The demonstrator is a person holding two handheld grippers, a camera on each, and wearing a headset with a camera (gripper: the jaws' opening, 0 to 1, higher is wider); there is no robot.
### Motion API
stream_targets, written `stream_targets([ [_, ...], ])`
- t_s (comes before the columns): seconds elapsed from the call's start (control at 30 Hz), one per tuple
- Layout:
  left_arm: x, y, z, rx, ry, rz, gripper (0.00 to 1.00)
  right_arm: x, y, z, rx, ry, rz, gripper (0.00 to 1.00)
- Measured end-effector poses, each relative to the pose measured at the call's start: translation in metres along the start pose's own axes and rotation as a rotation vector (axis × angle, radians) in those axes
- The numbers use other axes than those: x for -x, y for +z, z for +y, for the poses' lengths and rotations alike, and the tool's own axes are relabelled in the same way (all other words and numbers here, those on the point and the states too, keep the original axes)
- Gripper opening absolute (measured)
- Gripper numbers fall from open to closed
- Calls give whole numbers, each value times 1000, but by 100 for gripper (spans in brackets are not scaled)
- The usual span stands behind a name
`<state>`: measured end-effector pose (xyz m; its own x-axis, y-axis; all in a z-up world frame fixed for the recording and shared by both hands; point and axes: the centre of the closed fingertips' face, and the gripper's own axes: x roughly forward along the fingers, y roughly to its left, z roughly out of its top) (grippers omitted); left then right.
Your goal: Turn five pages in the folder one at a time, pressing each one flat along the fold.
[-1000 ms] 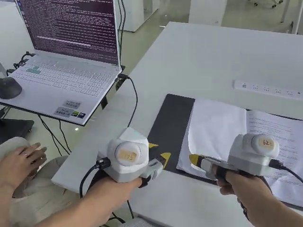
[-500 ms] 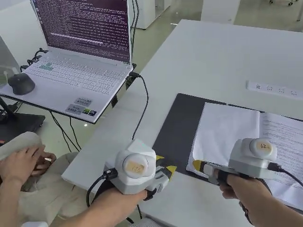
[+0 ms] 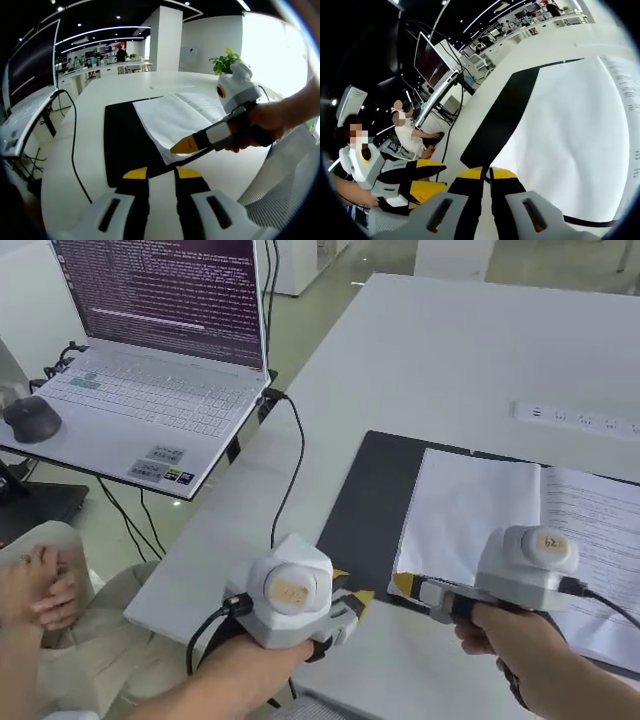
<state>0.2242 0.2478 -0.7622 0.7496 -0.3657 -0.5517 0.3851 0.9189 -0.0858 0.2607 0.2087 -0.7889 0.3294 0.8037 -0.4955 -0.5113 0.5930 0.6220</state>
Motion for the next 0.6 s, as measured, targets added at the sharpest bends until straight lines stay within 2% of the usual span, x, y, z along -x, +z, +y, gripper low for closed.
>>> stream_targets([
  [0.23, -19, 5, -14, -27, -39, 10, 18, 24, 19, -14, -32, -3, -68, 3],
  [0.27, -22, 6, -17, -33, -44, 10, 18, 29, 24, -18, -37, -7, -91, 3],
  [0.33, -28, 9, -22, -38, -55, 12, 17, 36, 28, -23, -43, -13, -100, 2],
  [0.6, -63, 17, -44, -75, -97, 18, 16, 67, 46, -65, -75, -79, -154, 2],
])
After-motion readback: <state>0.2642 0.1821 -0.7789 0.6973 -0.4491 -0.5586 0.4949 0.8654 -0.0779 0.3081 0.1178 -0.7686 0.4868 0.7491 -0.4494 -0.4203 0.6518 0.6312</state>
